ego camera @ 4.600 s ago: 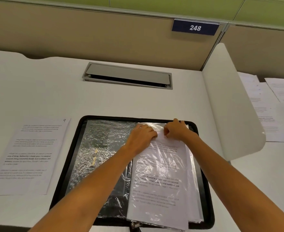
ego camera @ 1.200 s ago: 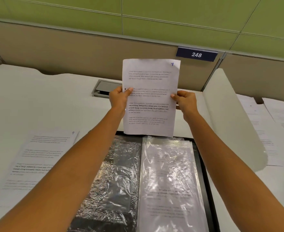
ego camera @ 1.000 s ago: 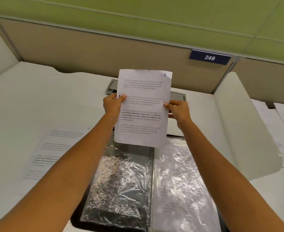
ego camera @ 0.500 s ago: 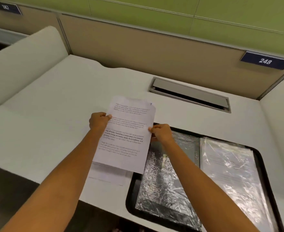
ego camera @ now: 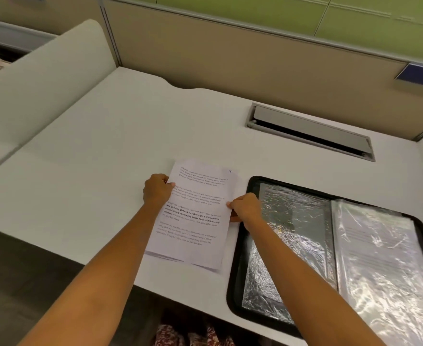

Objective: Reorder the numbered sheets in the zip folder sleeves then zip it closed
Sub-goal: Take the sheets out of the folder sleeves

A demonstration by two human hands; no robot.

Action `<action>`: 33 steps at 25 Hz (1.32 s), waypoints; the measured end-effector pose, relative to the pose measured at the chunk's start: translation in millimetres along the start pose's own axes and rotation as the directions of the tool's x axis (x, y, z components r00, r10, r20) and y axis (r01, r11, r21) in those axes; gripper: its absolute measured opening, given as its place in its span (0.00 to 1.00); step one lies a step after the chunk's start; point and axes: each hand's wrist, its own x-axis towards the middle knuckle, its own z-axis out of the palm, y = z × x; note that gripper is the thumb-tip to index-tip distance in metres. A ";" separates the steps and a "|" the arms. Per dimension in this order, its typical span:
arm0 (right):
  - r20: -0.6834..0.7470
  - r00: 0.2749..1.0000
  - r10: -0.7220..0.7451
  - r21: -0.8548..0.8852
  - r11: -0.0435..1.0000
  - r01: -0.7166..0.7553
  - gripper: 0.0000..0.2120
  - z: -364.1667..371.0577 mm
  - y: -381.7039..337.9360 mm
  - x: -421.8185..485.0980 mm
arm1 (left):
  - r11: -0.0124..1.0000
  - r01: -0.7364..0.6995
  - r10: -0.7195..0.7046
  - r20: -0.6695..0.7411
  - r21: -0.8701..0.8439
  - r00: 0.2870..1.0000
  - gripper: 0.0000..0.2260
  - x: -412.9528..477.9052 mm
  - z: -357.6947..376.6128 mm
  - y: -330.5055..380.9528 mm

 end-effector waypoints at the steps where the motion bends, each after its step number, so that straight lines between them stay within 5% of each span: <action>1: -0.010 1.000 -0.001 -0.036 0.999 0.001 0.08 1.1 0.7 -0.9 | 1.000 -0.003 0.003 0.008 0.014 1.000 0.13 0.7 1.3 -2.3; 12: -0.057 0.998 -0.020 -0.175 0.984 0.010 0.12 8.6 -4.3 -11.0 | 0.985 -0.046 0.052 -0.031 0.168 0.998 0.18 -1.4 5.7 -14.6; 18: -0.085 0.994 -0.073 -0.191 0.980 0.056 0.12 5.0 -5.6 -14.6 | 0.940 -0.151 0.201 -0.139 0.306 0.970 0.20 -13.6 18.1 -0.8; 24: -0.166 0.944 -0.285 -0.295 0.928 0.228 0.05 -13.1 -0.1 -15.9 | 0.862 -0.364 0.401 -0.036 0.352 0.915 0.19 -33.3 45.6 19.0; 33: -0.281 0.850 -0.446 -0.384 0.864 0.326 0.11 -82.0 41.8 -11.6 | 0.744 -0.591 0.565 0.177 0.313 0.806 0.21 -77.5 103.6 74.2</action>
